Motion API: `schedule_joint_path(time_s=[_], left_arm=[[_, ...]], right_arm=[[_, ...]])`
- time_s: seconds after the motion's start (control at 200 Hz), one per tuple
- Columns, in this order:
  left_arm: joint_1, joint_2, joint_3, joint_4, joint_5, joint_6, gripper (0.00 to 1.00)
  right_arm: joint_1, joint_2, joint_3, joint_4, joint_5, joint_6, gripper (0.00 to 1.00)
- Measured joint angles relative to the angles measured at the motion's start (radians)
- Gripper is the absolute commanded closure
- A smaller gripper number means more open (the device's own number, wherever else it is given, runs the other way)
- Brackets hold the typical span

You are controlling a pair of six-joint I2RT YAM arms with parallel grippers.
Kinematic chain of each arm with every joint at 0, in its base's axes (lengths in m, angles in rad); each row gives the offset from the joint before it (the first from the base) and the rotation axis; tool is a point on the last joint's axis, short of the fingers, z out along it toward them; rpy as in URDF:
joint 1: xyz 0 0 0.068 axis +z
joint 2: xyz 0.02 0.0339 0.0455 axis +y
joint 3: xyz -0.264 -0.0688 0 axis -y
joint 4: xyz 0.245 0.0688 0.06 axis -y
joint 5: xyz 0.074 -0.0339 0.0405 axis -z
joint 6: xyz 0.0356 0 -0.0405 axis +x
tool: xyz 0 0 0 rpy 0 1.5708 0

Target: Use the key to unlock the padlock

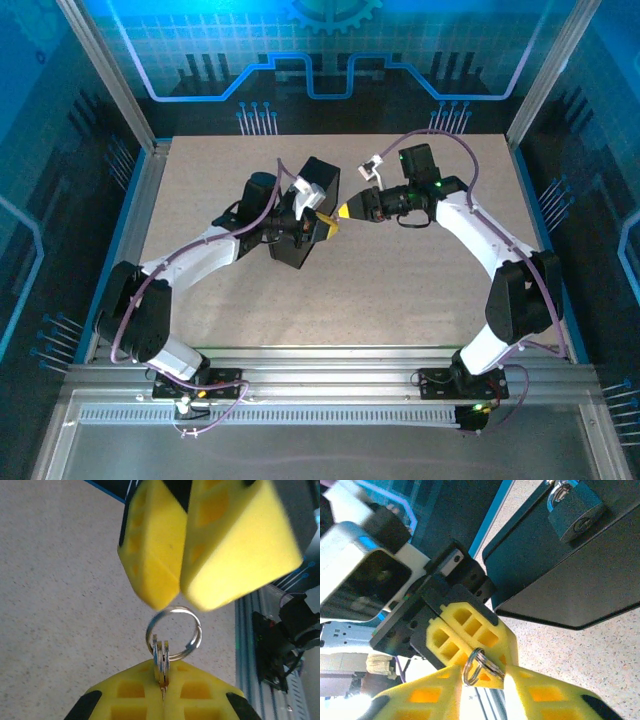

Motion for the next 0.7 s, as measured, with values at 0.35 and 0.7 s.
schedule_joint_path(time_s=[0.35,0.7], left_arm=[[0.000,0.019,0.045,-0.055,0.065,-0.002,1.00],[0.000,0.021,0.047,-0.079,0.072,0.000,1.00]], right_arm=[[0.011,0.024,0.016,-0.035,-0.041,-0.092,0.55],[0.039,0.063,0.033,-0.049,-0.044,-0.125,0.68]])
